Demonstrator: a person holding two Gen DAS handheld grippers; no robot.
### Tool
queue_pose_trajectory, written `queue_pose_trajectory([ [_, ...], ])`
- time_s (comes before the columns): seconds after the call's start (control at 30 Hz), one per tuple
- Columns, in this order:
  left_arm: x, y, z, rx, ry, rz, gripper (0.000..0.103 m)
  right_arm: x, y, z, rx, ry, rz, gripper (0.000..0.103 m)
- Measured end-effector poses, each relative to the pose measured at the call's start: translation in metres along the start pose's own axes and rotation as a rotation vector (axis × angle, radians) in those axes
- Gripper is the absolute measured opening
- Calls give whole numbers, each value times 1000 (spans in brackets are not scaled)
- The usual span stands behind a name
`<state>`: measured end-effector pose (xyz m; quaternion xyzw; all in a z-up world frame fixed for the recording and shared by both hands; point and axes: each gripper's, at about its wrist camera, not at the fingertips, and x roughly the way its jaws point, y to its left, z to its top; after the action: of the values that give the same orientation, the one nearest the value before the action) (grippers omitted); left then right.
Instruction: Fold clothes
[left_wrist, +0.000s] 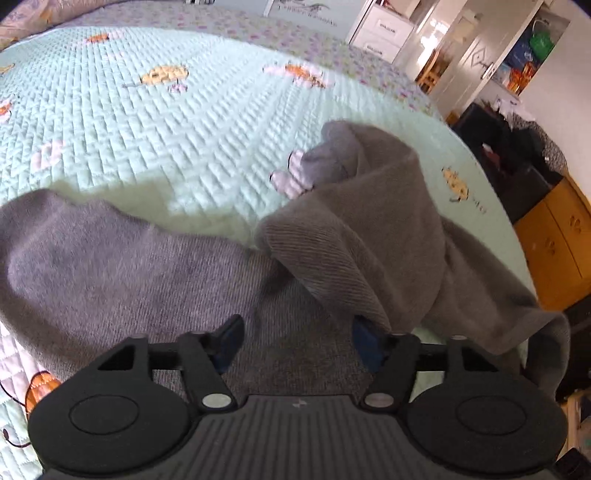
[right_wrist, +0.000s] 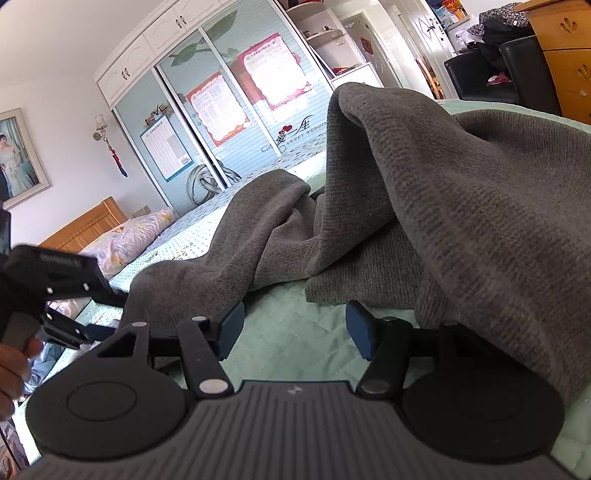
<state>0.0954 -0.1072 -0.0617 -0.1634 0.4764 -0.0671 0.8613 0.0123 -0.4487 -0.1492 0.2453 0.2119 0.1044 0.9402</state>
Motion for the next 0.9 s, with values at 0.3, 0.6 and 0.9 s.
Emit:
queue_pose_trajectory([
  [0.3, -21, -14, -8, -21, -37, -140, 95, 3, 3, -2, -1, -1, 0, 64],
  [0.6, 31, -44, -9, 113, 62, 10, 9, 8, 1, -3, 6, -3, 6, 64],
  [0.9, -53, -118, 66, 350, -333, 102, 9, 12, -1, -5, 14, -7, 12, 64],
])
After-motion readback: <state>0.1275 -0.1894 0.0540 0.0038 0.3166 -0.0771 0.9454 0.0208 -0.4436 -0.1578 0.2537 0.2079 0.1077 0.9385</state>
